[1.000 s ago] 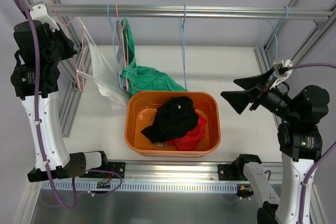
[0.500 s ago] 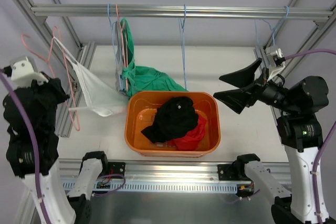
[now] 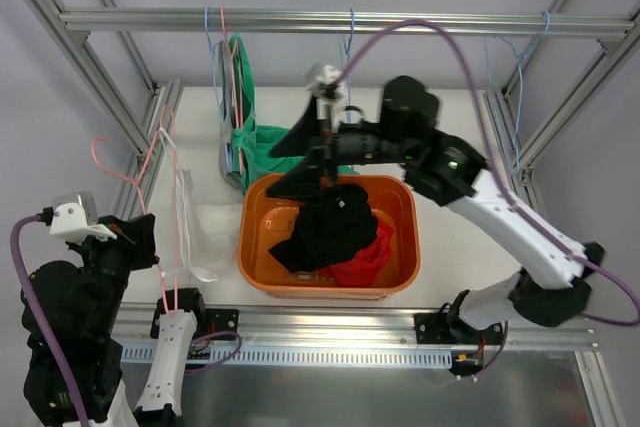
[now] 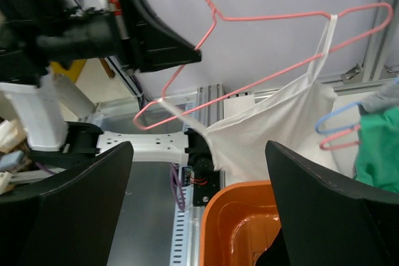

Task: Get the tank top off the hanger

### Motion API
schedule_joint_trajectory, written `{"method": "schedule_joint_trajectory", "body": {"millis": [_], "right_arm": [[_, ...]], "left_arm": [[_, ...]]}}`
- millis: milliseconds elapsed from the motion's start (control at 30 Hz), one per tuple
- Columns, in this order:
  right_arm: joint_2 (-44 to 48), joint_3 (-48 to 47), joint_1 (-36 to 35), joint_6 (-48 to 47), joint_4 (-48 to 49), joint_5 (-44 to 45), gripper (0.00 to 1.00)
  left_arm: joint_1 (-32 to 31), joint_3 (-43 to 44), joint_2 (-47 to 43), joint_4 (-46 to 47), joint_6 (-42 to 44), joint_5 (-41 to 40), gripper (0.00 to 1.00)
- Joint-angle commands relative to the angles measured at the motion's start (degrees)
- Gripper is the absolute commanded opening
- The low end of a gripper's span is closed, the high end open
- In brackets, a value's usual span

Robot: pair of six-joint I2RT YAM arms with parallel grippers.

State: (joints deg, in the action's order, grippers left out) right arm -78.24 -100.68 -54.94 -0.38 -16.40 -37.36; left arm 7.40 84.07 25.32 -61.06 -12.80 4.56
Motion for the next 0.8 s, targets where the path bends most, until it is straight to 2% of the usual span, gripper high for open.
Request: {"method": "schedule_joint_trajectory", "body": {"millis": [0,167,400,567,767], "right_arm": [[-9.54,-7.14,-5.26,-5.24,2.78,5.89,0.9],[-22.19,-11.9,-9.04,-7.34,6.47,8.18,0.81],[-32.84,-22.43,-10.19,-12.26,6.65,14.42,0.68],[-36.1,-25.61,-10.1,-15.78,7.44,19.87,0.6],[-38.83,-27.1,-10.19,-19.57,8.32,24.27,0.59]], "left_arm": [[-1.68,-3.64,-2.64,-2.49,-3.9,4.32,0.0],[-3.17,-3.48,-5.19,-2.66,-5.66,4.23,0.0],[-3.71,-1.98,-5.19,-2.75,-6.01,5.55,0.0],[-4.67,-2.51,-5.37,-2.93,-5.66,3.71,0.0],[-5.9,-0.76,-5.11,-3.28,-5.92,2.12,0.0]]}}
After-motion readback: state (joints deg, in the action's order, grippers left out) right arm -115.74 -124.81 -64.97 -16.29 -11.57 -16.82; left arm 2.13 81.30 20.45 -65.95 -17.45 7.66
